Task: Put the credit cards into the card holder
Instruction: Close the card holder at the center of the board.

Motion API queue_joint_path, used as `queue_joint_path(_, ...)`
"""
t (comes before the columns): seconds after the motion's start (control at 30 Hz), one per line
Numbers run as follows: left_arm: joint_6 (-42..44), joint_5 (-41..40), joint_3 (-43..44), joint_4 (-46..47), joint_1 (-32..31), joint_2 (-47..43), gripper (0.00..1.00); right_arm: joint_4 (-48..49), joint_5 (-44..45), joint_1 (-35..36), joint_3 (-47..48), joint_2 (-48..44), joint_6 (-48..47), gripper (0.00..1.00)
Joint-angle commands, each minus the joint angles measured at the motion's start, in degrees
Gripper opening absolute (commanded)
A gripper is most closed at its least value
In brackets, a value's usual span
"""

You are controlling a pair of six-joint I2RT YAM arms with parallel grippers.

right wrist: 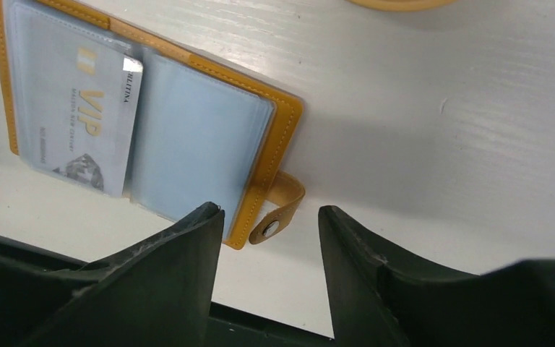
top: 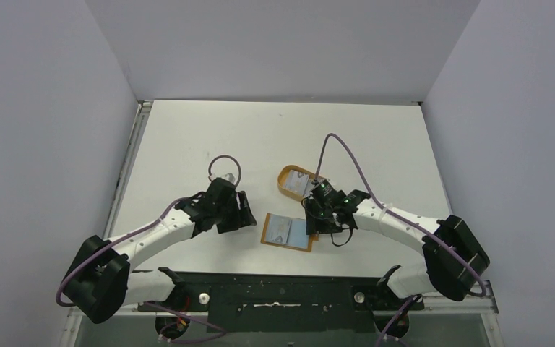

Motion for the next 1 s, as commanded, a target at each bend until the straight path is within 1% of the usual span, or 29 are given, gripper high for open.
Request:
queue_joint_path(0.0,0.76,-0.5,-0.75,0.53,0.26,-1.01,0.61,1.34,1.86,-0.99,0.09,0.01,0.22,0.47)
queue_joint_path(0.1,0.85,-0.01,-0.78,1.14,0.26,-0.12,0.6,0.73,1.75,-1.72,-0.91,-0.87,0.11,0.33)
queue_joint_path(0.2,1.02,1.29,-0.8,2.8,0.26,1.37,0.6,-0.42,1.63,-3.15,-1.17,-2.59,-0.3,0.22)
queue_joint_path(0.4,1.61,6.35,0.28,7.98,0.26,7.82,0.56,-3.46,0.1,-6.49,-0.26,-6.31,-2.48,0.0)
queue_joint_path(0.6,1.94,11.23,2.53,12.16,-0.54,15.3,0.46,-3.48,-6.07,-7.78,1.98,-11.15,-4.3,0.0)
queue_joint_path(0.7,2.27,12.42,4.48,12.31,-1.41,18.21,0.41,-1.72,-11.7,-8.03,3.08,-12.23,-3.92,0.0)
queue_joint_path(0.87,3.07,13.87,6.71,12.8,-2.45,21.07,0.33,6.43,-19.11,-7.9,2.32,-12.16,0.57,0.0)
queue_joint_path(0.97,3.22,14.28,6.88,13.03,-2.55,21.85,0.29,13.68,-21.05,-7.87,1.14,-11.35,4.07,0.0)
